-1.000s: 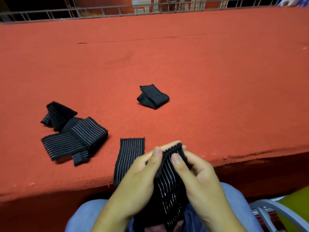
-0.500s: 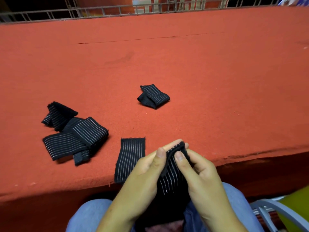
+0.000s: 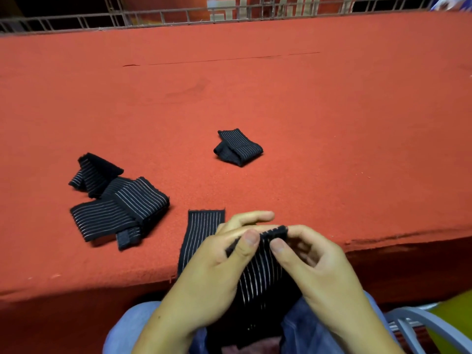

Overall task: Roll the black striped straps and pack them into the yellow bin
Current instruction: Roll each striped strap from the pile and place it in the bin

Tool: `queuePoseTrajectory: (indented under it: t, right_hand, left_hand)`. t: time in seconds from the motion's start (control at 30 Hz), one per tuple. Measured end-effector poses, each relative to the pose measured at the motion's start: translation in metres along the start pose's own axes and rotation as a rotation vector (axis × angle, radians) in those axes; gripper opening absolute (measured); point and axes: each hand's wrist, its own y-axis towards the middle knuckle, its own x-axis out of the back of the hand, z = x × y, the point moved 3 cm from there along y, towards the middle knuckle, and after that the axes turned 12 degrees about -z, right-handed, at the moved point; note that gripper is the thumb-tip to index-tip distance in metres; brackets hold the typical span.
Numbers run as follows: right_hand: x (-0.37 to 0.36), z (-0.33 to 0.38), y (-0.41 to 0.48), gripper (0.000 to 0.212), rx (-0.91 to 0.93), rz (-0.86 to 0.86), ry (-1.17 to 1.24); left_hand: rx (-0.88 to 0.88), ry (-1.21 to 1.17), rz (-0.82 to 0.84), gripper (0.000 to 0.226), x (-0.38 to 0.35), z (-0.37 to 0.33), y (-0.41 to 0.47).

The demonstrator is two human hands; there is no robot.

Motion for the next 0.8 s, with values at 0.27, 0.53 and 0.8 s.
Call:
queuePoseTrajectory:
  t: [0.27, 0.53, 0.8]
  right_hand:
    - [0.004, 0.001, -0.003, 0.02, -0.078, -0.017, 0.134]
    - [-0.004, 0.004, -0.007, 0.025, -0.137, 0.048, 0.17]
    - [-0.002, 0.008, -0.003, 0.025, 0.021, -0.018, -0.066]
  left_hand:
    - [0.033, -0.046, -0.27, 0.025, 0.016, 0.002, -0.002]
    - [0.088, -0.053, -0.337, 0.025, 0.014, -0.002, -0.002]
    - [0.166, -0.125, -0.263, 0.032, 0.014, -0.001, -0.004]
